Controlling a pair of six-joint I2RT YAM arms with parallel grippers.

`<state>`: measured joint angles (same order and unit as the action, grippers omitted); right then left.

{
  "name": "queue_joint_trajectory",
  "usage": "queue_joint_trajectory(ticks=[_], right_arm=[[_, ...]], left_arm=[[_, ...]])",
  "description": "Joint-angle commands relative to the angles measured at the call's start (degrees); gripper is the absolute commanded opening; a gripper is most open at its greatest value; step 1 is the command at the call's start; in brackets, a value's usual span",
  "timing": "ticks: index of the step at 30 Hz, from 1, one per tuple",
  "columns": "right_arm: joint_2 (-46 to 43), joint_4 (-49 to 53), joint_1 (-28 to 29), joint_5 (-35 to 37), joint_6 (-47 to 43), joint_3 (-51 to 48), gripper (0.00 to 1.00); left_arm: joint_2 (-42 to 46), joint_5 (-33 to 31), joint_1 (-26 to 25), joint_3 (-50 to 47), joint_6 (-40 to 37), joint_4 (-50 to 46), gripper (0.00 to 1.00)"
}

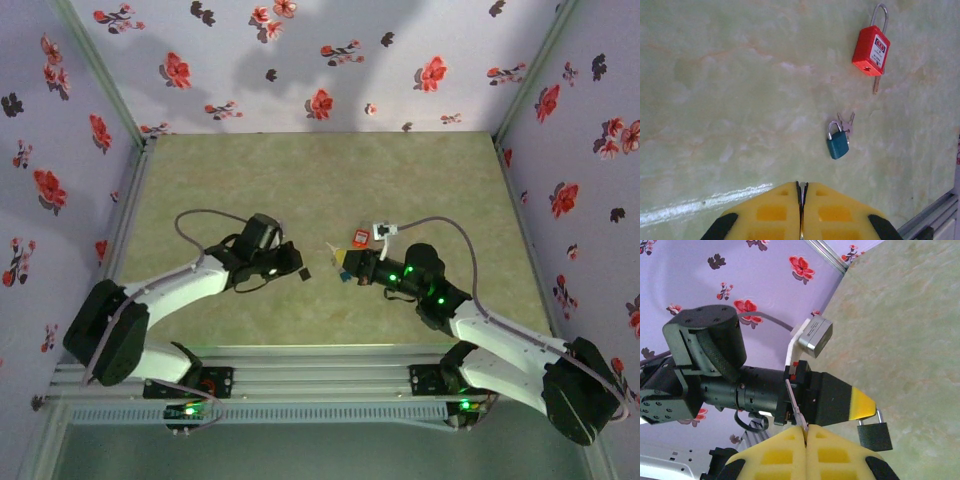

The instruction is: Lock with the key

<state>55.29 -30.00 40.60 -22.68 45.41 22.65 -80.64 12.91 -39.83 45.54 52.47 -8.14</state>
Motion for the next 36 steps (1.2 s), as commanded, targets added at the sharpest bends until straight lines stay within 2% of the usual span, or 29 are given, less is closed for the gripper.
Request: queue_joint_trajectory(ticks=[1, 17, 36], right_arm=[[0.4, -1.9, -0.4, -0.2, -0.5, -0.5, 0.00], [1.6, -3.5, -0.4, -1.8, 0.6, -0.4, 0.00], [2.6, -4.4, -0.3, -2.5, 1.0, -0.4, 0.00]], left_arm=[[-2.6, 0.1, 0.6, 3.5, -4.0, -2.6, 0.00], [-14.6, 1.2, 2.8, 11.7, -9.8, -6.9, 0.00], [-20.3, 2.4, 3.9, 15.0, -14.4, -11.0, 0.00]])
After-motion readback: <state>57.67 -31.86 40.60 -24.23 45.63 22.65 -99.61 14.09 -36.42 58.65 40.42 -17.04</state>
